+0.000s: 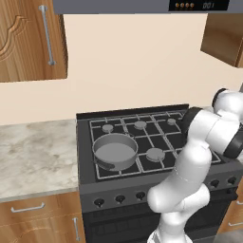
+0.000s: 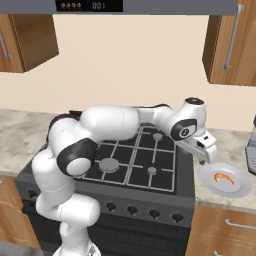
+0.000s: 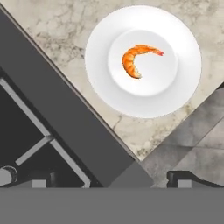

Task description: Retrieve the frozen meat and place it in the pot on a burner. Then turn the burner on.

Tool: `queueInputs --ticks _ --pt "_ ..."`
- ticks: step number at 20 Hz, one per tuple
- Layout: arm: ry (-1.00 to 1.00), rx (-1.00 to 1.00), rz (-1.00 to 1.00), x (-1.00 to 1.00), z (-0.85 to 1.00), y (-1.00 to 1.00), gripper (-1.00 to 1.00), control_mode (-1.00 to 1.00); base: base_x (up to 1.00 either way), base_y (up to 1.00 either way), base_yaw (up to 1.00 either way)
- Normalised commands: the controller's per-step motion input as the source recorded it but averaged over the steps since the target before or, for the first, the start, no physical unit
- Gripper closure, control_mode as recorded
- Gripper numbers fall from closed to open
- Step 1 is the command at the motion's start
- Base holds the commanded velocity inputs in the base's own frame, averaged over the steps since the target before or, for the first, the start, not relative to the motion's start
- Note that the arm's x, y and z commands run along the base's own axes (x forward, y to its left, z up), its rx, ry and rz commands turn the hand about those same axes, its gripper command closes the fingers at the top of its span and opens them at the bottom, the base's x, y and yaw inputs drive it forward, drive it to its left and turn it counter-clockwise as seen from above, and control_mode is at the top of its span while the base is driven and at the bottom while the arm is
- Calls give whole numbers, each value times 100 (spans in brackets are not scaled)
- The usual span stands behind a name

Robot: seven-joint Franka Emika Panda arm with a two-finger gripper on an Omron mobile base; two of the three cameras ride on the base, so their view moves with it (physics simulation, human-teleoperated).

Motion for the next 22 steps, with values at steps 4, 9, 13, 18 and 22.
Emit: queueInputs --ticks 4,9,13,18,22 --pt "0 5 0 4 -17 -54 -100 -100 0 0 0" --pt "0 1 6 16 -25 -62 -100 -100 0 0 0" --pt "-3 0 7 11 -6 -41 -100 -100 0 0 0" --pt "-1 0 6 5 -8 -34 -100 -100 0 0 0" --pt "0 0 5 17 -14 -22 -100 -100 0 0 0"
